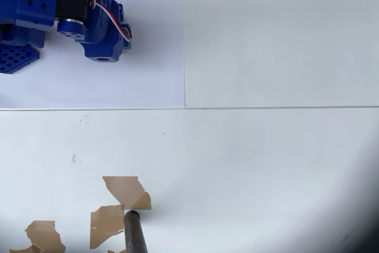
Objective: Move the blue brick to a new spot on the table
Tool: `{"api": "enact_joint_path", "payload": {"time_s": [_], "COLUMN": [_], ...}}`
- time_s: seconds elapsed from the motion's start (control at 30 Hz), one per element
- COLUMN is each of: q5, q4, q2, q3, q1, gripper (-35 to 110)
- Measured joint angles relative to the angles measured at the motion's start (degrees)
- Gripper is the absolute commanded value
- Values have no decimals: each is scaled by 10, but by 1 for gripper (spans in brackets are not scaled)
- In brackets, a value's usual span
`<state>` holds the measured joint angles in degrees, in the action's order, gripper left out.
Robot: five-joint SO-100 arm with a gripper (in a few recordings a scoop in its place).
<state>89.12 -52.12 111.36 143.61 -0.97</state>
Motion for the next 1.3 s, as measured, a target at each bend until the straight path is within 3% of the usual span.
{"api": "enact_joint_path", "payload": {"time_s": [0.23,0.73,0.93,1.3], "q5": [-7,-74,-72,-9], "q4": [0,-166,-222,-284], "q2": [10,81,81,75], "q3": [3,-93,-162,-233], "q1": [-3,-63,-159,-441], "gripper": [6,7,6,5]}}
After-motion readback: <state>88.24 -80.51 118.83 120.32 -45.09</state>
